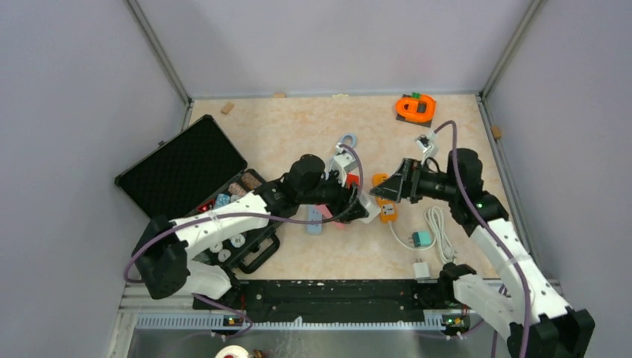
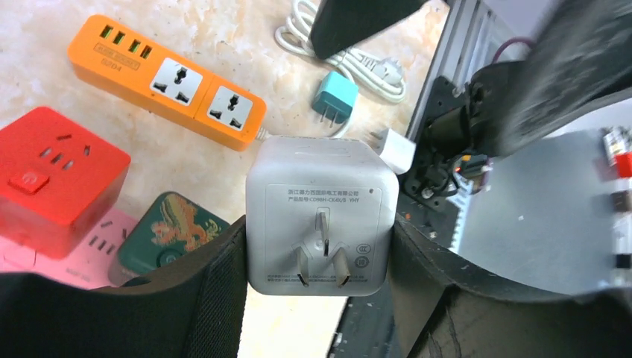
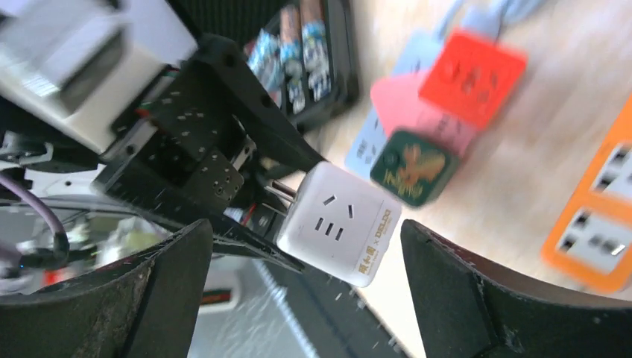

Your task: Insert the plug

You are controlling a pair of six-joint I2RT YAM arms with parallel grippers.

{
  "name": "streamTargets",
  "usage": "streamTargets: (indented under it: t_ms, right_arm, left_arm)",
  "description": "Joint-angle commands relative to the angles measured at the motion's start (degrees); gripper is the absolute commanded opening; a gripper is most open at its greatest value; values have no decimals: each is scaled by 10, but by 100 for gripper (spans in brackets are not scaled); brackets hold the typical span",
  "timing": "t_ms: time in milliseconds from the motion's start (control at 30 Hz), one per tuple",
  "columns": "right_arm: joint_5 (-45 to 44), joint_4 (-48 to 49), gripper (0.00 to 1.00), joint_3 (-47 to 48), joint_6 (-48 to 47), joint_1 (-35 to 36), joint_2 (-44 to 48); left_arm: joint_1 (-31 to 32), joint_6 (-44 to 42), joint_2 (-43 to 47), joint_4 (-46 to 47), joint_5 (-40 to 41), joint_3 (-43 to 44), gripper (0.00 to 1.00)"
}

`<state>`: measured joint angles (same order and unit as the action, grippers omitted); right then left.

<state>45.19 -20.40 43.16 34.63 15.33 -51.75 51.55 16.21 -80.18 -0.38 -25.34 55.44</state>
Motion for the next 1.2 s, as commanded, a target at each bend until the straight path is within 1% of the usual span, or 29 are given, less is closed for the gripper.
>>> streamTargets:
  t_ms: [0,67,133,200,267,333,400,433,500,633,700,767,833,967,1067,1167]
  right_arm:
    - [-76,48,92,27,-106,5,82]
    - [-78,77,93,11,-139,5,108]
    - [-54,125,93,-19,-175,5,134]
    - [-51,188,93,-58,-189,5,167]
    - [-42,286,93,-109,-191,6,207]
    - [-38,398,95,-168,-186,6,259]
    - [-34,519,98,-230,-178,5,294]
    - [-22,580,99,-257,-178,5,305]
    - [-24,681,99,-297,-172,6,311]
    - [-24,788,99,-323,-179,14,287]
    - [-29,809,99,-320,-199,30,263]
    - [-42,809,99,-313,-245,60,241]
    - [-72,787,99,-300,-295,97,223]
    - [-139,703,99,-255,-418,190,180]
    - [-187,717,99,-244,-446,242,147]
    - [-195,750,99,-234,-446,265,109]
  left_arm:
    - [-20,117,64,-20,17,11,0]
    - [-31,161,86,-41,36,8,0]
    - [-49,220,109,-63,57,2,0]
    - [-79,279,130,-61,29,-10,0]
    - [-112,338,148,-35,-23,-28,0]
    - [-136,398,162,16,-74,-49,0]
    - [-147,449,173,69,-108,-64,0]
    - [-150,472,177,89,-121,-70,0]
    - [-150,516,177,119,-143,-71,0]
    - [-151,584,171,187,-179,-79,0]
    - [-150,609,166,215,-189,-83,0]
    - [-151,622,160,235,-204,-82,0]
    - [-151,629,155,240,-212,-79,0]
    - [-151,637,149,248,-213,-79,0]
    - [-151,638,143,251,-215,-79,0]
    - [-151,643,138,258,-221,-81,0]
